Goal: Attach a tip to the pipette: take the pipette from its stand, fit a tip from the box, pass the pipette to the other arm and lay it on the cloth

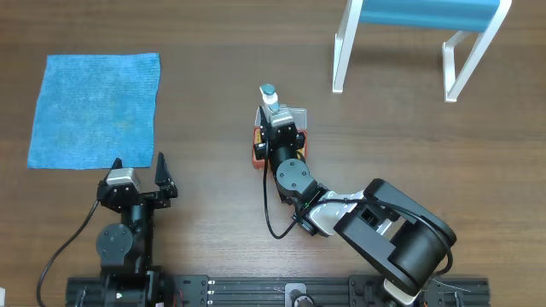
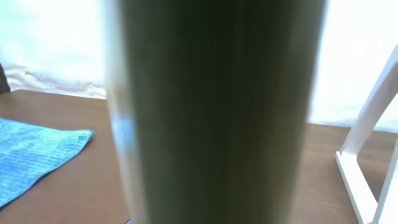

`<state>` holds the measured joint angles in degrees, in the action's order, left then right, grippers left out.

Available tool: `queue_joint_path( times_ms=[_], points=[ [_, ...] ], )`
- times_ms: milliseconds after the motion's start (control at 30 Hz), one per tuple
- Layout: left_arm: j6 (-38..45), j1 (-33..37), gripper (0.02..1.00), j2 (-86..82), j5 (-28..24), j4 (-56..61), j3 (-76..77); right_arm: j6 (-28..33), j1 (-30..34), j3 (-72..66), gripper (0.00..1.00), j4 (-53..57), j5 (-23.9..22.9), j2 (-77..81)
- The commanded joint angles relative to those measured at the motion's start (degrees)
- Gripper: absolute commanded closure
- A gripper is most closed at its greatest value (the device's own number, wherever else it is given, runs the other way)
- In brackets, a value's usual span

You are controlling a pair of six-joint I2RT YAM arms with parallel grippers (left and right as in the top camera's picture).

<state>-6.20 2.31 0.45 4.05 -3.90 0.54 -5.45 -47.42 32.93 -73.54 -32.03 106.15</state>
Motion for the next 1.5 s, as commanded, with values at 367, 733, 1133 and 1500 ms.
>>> queue_joint_path(
  times_ms=[367, 733, 1133, 1500],
  points=[
    [0.7, 0.3, 0.165, -0.3, 0.4, -0.2, -0.2, -4.0, -0.1, -0.3, 0.928, 1.3, -1.4, -1.5],
    [0.7, 0.3, 0.165, -0.3, 0.4, -0.2, -0.2, -6.1, -0.5, -0.3, 0.928, 5.9, -2.5, -1.5],
    [0.7, 0.3, 0.165, -0.3, 0.4, -0.2, -0.2, -5.7, -1.3, -0.3, 0.925, 6.8, -2.5, -2.9],
    [0.7, 0.3, 0.165, -0.3, 0.4, -0.2, -0.2, -2.2, -1.3, -0.3, 0.925, 3.9, -4.9, -4.4]
  ],
)
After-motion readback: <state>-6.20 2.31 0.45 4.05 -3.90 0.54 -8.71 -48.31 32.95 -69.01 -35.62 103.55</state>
